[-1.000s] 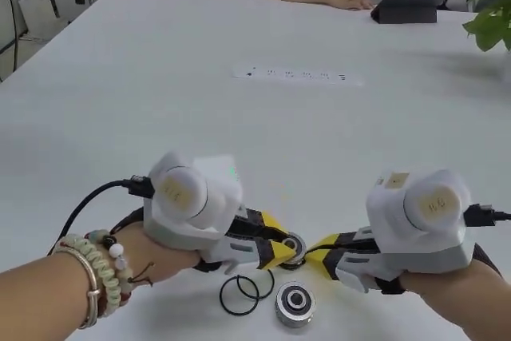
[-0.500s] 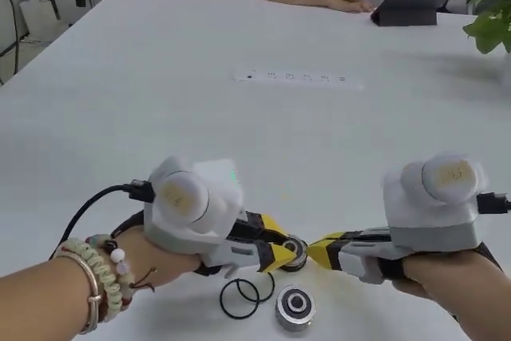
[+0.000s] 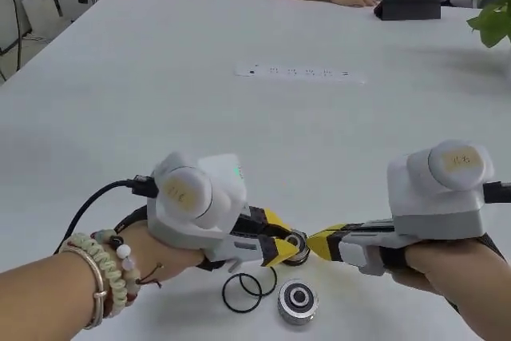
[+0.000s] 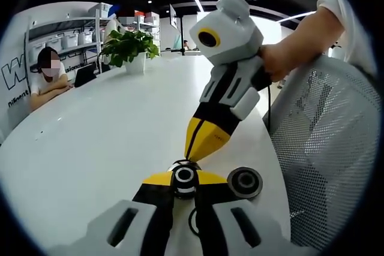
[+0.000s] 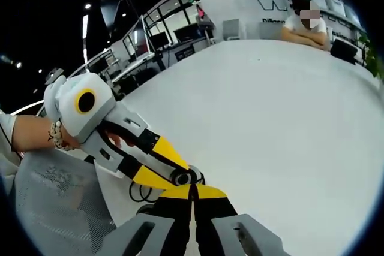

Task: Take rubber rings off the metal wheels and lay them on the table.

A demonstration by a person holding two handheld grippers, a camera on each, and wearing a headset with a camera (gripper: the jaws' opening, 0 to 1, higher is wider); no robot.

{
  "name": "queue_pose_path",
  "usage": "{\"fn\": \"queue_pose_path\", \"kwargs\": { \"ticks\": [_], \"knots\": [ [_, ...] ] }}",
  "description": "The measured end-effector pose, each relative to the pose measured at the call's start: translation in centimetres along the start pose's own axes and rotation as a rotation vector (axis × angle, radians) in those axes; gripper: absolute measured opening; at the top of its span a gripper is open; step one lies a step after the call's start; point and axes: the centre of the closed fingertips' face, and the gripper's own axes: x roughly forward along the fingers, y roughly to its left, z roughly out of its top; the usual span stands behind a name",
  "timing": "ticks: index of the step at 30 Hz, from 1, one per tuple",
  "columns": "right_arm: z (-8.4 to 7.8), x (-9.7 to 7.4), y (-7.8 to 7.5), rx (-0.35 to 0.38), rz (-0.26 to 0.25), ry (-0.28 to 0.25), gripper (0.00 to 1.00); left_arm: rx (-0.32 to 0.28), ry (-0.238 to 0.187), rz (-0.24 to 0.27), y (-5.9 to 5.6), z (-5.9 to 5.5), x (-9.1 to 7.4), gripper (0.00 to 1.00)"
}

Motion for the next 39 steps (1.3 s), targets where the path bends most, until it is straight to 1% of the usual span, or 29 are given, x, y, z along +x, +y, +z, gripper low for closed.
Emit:
{"fn": "queue_pose_path", "kwargs": {
  "ticks": [16, 19, 20, 22, 28, 32, 39],
  "knots": [
    [0.4, 0.0, 0.6, -0.016, 0.015, -0.012, 0.0, -0.008, -0.007, 0.0, 0.0, 0.0, 0.0, 0.07],
    [0.4, 0.1, 0.5, -0.033, 0.008, -0.008, 0.0, -0.009, -0.007, 0.0, 0.0, 0.0, 0.0, 0.07],
    [0.3, 0.0, 0.5, -0.058, 0.0, -0.005, 0.0, -0.009, -0.008, 0.001, 0.0, 0.0, 0.0, 0.07],
    [0.4, 0.1, 0.7, -0.073, 0.001, -0.003, 0.0, -0.008, -0.007, 0.001, 0.0, 0.0, 0.0, 0.07],
    [0.6, 0.1, 0.8, -0.078, 0.011, -0.009, 0.0, -0.009, -0.008, 0.003, 0.1, 0.0, 0.1, 0.07],
    [0.7, 0.2, 1.0, -0.105, 0.01, -0.013, 0.0, -0.011, -0.01, 0.004, 0.1, 0.0, 0.1, 0.07],
    [1.0, 0.0, 1.1, -0.084, 0.028, -0.03, 0.0, -0.015, -0.016, 0.006, 0.1, 0.0, 0.1, 0.07]
  ]
}}
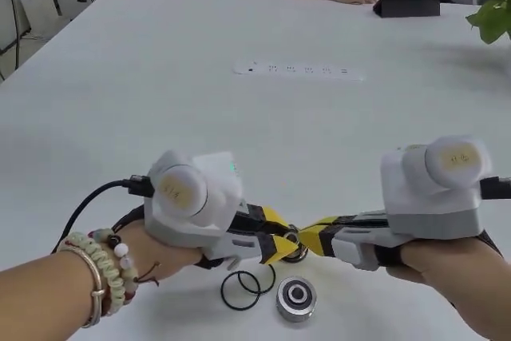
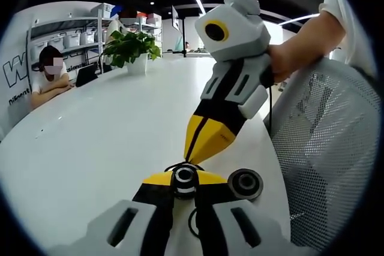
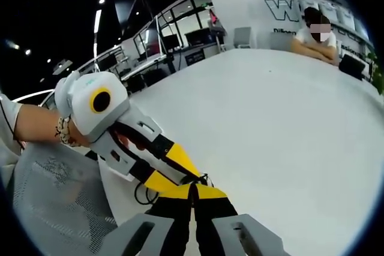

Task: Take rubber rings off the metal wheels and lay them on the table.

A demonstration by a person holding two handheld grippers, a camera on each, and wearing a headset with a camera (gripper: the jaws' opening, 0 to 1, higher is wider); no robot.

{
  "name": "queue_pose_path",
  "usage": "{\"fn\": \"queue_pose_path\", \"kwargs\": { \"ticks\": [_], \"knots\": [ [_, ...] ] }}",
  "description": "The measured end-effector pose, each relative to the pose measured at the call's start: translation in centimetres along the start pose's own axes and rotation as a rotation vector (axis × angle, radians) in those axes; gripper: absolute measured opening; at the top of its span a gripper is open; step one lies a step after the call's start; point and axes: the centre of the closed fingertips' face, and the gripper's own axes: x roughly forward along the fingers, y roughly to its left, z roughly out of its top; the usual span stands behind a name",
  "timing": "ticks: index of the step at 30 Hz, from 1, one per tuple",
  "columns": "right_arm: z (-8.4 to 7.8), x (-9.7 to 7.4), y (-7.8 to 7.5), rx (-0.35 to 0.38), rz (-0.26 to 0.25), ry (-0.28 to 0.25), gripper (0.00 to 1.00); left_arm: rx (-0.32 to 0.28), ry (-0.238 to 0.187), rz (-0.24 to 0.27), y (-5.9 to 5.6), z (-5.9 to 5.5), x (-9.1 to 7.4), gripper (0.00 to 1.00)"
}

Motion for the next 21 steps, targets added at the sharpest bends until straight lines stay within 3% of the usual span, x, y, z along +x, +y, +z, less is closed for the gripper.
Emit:
{"fn": "queue_pose_path", "kwargs": {
  "ticks": [5, 16, 21],
  "knots": [
    [0.6, -0.1, 0.2, 0.005, 0.006, -0.028, 0.0, -0.002, -0.002, 0.001, 0.0, 0.0, 0.0, 0.07],
    [-0.3, -0.1, -0.5, 0.039, -0.018, 0.006, 0.0, -0.011, -0.002, 0.012, 0.0, 0.1, 0.0, 0.07],
    [-0.8, -0.2, -0.8, 0.051, -0.031, 0.021, 0.0, -0.039, 0.021, 0.014, 0.1, 0.2, 0.0, 0.07]
  ]
}}
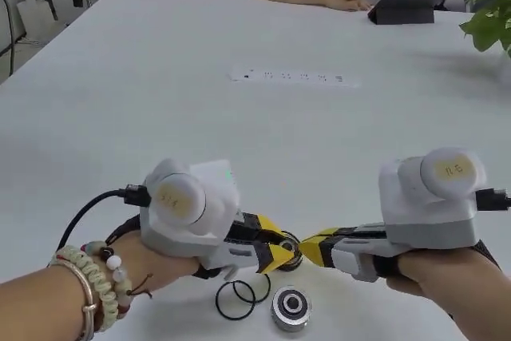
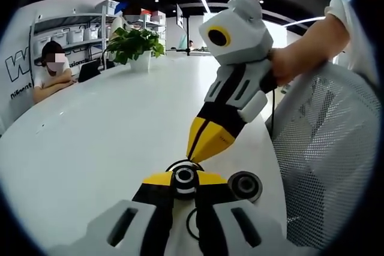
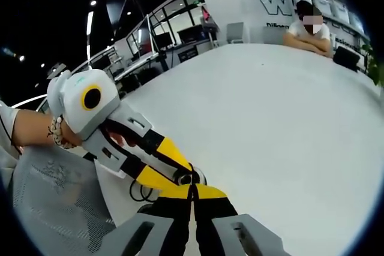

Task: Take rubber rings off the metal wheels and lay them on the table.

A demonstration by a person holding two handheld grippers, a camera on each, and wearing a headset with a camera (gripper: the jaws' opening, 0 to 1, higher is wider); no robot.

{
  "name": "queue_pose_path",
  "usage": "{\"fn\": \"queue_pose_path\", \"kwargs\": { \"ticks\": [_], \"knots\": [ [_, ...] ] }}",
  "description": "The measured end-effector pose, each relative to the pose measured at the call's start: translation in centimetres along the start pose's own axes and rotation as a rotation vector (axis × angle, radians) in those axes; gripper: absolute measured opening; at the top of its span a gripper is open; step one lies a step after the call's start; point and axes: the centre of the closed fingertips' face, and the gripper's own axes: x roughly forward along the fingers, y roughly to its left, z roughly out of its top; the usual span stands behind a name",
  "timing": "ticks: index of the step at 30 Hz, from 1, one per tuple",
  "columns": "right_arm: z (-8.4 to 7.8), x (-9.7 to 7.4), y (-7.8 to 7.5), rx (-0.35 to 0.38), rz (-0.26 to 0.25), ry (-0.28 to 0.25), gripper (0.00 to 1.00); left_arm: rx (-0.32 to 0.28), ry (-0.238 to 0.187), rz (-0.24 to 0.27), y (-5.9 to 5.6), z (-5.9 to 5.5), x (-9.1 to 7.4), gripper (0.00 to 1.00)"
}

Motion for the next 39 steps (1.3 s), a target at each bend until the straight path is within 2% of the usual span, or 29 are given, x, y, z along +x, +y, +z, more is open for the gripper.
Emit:
{"fn": "queue_pose_path", "kwargs": {
  "ticks": [3, 4, 6, 9, 12, 15, 19, 24, 27, 33, 39],
  "knots": [
    [0.2, -0.1, -0.1, 0.003, -0.005, -0.007, 0.0, -0.024, 0.02, -0.006, -0.1, 0.0, 0.0, 0.09],
    [0.2, -0.1, 0.0, 0.003, -0.005, -0.008, 0.0, -0.015, 0.021, -0.013, -0.2, 0.1, -0.1, 0.1],
    [0.3, -0.2, 0.0, 0.003, -0.006, -0.011, 0.0, 0.008, 0.011, -0.023, -0.5, 0.5, -0.4, 0.08],
    [0.5, -0.3, 0.0, 0.002, -0.011, -0.017, 0.0, -0.007, -0.018, -0.032, -0.5, 1.4, -0.9, 0.08],
    [0.7, -0.4, 0.0, 0.005, -0.013, -0.023, 0.0, 0.005, -0.039, -0.03, -0.4, 2.0, -1.5, 0.1],
    [0.8, -0.4, 0.0, 0.009, -0.01, -0.029, 0.0, 0.059, -0.023, -0.034, -0.3, 2.0, -2.0, 0.13],
    [1.5, -0.7, 0.0, 0.021, -0.007, -0.057, 0.0, 0.076, -0.019, -0.039, -0.2, 2.2, -2.6, 0.15],
    [2.5, -1.3, -0.4, 0.052, -0.01, -0.101, 0.0, 0.096, -0.028, -0.045, -0.1, 2.7, -3.3, 0.24],
    [2.7, -1.4, -0.6, 0.061, -0.012, -0.111, 0.0, 0.1, -0.032, -0.054, -0.1, 3.2, -3.8, 0.28],
    [3.0, -1.5, -0.6, 0.078, -0.011, -0.126, 0.0, 0.075, -0.081, -0.058, 0.2, 5.0, -5.1, 0.37],
    [3.5, -1.8, -0.1, 0.078, 0.0, -0.145, 0.0, 0.087, -0.089, -0.047, 0.5, 6.3, -6.7, 0.45]
  ]
}}
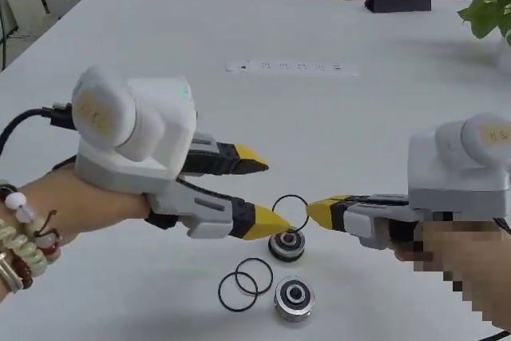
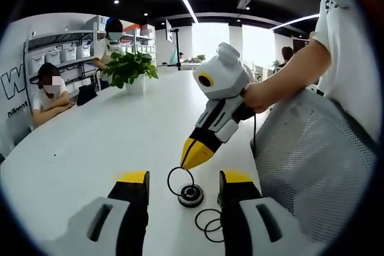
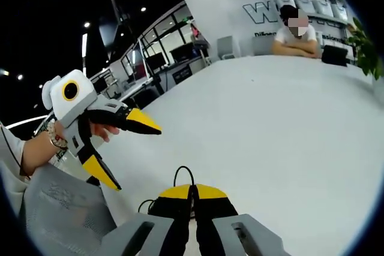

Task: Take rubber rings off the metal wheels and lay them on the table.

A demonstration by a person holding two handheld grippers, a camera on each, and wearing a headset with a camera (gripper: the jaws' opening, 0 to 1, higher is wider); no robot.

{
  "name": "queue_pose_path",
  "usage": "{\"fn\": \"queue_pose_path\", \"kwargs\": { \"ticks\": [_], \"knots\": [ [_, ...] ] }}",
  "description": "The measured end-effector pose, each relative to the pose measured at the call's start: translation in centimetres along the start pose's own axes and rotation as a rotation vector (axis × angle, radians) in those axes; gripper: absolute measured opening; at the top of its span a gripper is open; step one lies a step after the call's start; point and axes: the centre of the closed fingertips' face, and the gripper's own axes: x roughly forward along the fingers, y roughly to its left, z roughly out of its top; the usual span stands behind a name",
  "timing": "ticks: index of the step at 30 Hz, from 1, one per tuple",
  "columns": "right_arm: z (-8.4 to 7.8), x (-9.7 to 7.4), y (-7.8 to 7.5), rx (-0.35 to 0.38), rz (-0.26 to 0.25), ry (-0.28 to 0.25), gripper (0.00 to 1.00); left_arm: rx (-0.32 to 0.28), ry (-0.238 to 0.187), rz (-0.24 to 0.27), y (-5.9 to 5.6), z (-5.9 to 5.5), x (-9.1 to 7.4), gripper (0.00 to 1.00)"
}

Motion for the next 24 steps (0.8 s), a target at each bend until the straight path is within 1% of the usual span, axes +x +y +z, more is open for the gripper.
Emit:
{"fn": "queue_pose_path", "kwargs": {
  "ticks": [2, 3, 4, 6, 9, 12, 14, 15, 19, 24],
  "knots": [
    [0.1, 0.0, 0.2, -0.001, 0.004, -0.004, 0.0, 0.004, -0.007, 0.006, 0.1, 0.4, -0.5, 0.5],
    [0.3, 0.0, 0.4, -0.003, 0.009, -0.009, 0.0, 0.003, -0.02, 0.016, 0.2, 0.9, -1.0, 0.52],
    [0.4, 0.0, 0.6, -0.004, 0.015, -0.013, 0.0, 0.004, -0.022, 0.021, 0.2, 1.0, -1.3, 0.53],
    [0.6, 0.0, 0.9, -0.006, 0.022, -0.017, 0.0, 0.023, -0.013, 0.024, 0.0, 1.1, -1.9, 0.54],
    [0.7, 0.0, 1.3, -0.013, 0.037, -0.021, 0.0, 0.03, -0.009, 0.024, -0.3, 1.1, -2.8, 0.57],
    [0.8, 0.1, 1.9, -0.018, 0.05, -0.024, 0.0, 0.028, 0.0, 0.034, -0.5, 0.9, -4.0, 0.63],
    [0.9, 0.1, 2.1, -0.019, 0.059, -0.025, 0.0, 0.03, 0.002, 0.049, -0.6, 0.8, -4.6, 0.69],
    [0.9, 0.1, 2.2, -0.02, 0.063, -0.025, 0.0, 0.036, 0.003, 0.06, -0.6, 0.7, -5.0, 0.69],
    [1.0, 0.1, 2.6, -0.022, 0.076, -0.029, 0.0, 0.026, 0.001, 0.073, -0.8, 0.4, -6.3, 0.7],
    [1.0, 0.3, 3.4, -0.024, 0.101, -0.023, 0.0, 0.026, 0.0, 0.094, -1.5, -0.2, -7.9, 0.78]
  ]
}}
